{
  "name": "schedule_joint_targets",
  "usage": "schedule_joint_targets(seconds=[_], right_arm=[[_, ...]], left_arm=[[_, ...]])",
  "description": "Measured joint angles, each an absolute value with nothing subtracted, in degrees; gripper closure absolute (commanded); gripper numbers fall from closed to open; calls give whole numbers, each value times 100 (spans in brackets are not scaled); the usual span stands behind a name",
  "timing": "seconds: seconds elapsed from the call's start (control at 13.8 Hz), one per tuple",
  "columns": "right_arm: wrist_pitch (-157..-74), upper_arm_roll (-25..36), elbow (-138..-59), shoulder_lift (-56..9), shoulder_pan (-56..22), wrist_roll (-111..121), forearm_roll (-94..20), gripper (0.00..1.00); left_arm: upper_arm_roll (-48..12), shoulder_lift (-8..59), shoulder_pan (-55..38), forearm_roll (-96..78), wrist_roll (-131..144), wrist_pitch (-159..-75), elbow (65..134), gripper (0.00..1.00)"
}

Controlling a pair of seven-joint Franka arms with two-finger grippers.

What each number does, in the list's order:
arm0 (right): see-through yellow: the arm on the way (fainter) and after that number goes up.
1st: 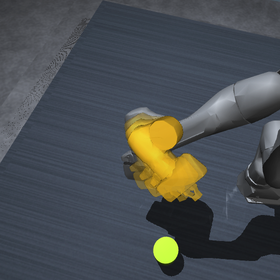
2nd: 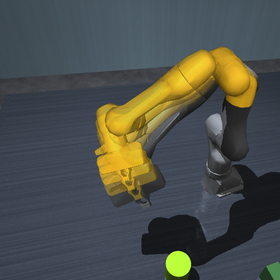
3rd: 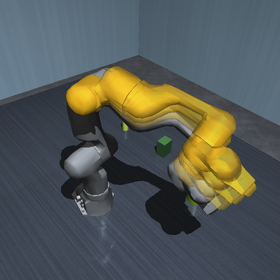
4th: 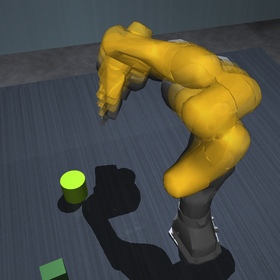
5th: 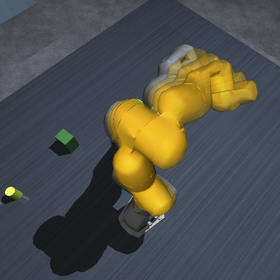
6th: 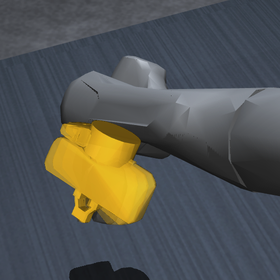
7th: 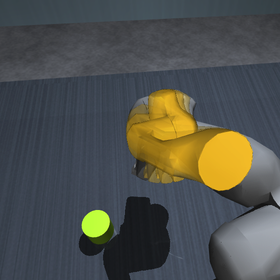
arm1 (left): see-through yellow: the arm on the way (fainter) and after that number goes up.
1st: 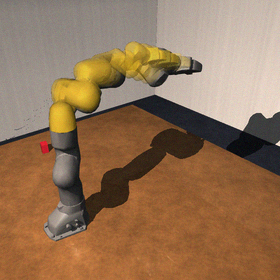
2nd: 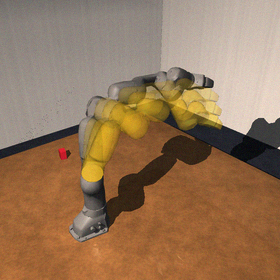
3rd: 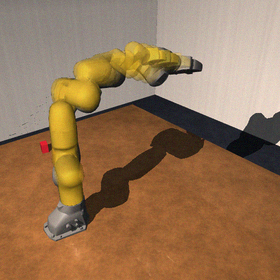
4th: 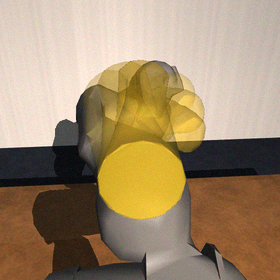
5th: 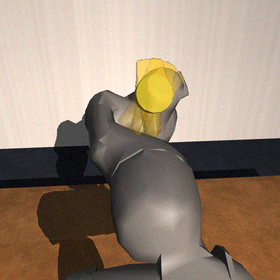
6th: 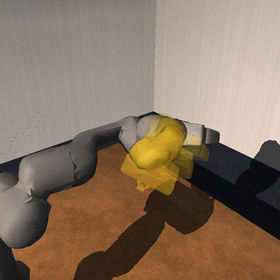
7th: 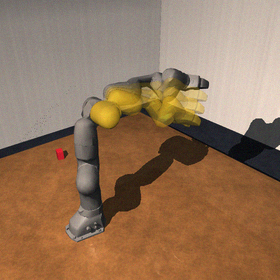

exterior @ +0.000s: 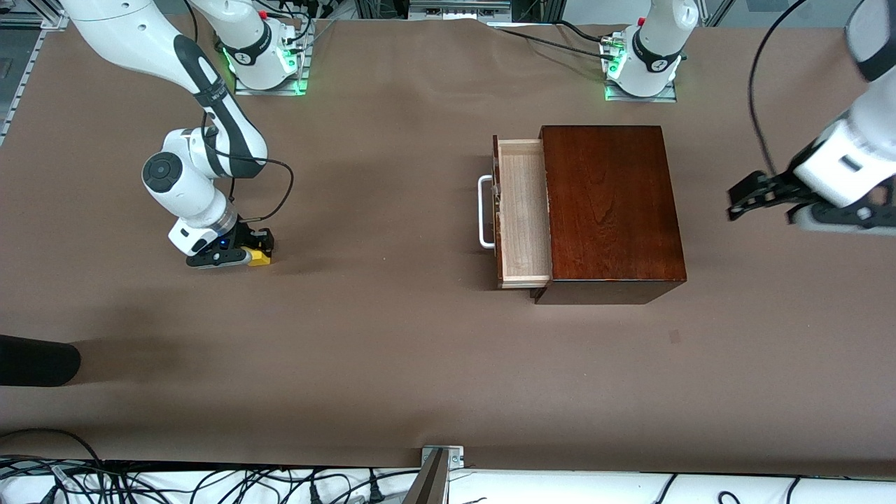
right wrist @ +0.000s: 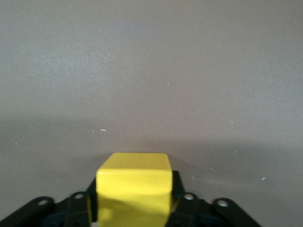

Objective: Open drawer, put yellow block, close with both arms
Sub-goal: 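Grasp the yellow cube with the right gripper while the left gripper withdraws, then carry the yellow cube over the open drawer with the right gripper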

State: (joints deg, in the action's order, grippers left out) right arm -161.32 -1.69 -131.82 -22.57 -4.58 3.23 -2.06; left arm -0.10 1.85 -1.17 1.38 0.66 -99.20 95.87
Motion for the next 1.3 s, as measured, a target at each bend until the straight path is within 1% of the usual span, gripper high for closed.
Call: schedule_joint_targets(seconds=[0.22, 0.29, 0.36, 0.43, 0.51, 0.65, 0.72, 0.79, 0.87, 1.01, 1.16, 1.3], right_arm=[[-16127, -173, -13033, -2246, -460, 374, -205, 100], [-16037, -186, -12930, -2224, -461, 400, -204, 100], [-15753, -209, -12762, -2185, -463, 427, -203, 100], [-15224, -245, -12485, -2137, -465, 435, -203, 100], [-14523, -307, -12110, -2096, -466, 435, -203, 100], [-13176, -590, -11263, -2037, -472, 435, -206, 100], [-12735, -820, -10886, -2021, -490, 433, -209, 100], [-12512, -1038, -10608, -2016, -548, 431, -210, 100], [-12417, -1205, -10408, -2015, -673, 430, -213, 100], [-12383, -1352, -10237, -2023, -1137, 409, -235, 100], [-12412, -1393, -10072, -2060, -1785, 383, -239, 100], [-12416, -1412, -9740, -2149, -2486, 371, -206, 100]], left_arm=[[91, 68, -129, 136, 54, -9936, 9720, 0], [91, 68, -146, 136, 54, -9903, 9721, 0], [92, 65, -159, 136, 55, -9816, 9720, 0], [93, 54, -166, 136, 55, -9704, 9713, 0], [94, 40, -167, 136, 55, -9607, 9696, 0], [110, 10, -167, 136, 54, -9510, 9660, 0], [121, 1, -167, 136, 29, -9477, 9645, 0], [128, -1, -167, 136, -41, -9457, 9639, 0], [130, -1, -167, 136, -96, -9451, 9639, 0], [126, -1, -171, 136, -146, -9449, 9626, 0], [117, -1, -184, 136, -151, -9445, 9588, 0], [102, -1, -199, 136, -153, -9432, 9554, 0]])
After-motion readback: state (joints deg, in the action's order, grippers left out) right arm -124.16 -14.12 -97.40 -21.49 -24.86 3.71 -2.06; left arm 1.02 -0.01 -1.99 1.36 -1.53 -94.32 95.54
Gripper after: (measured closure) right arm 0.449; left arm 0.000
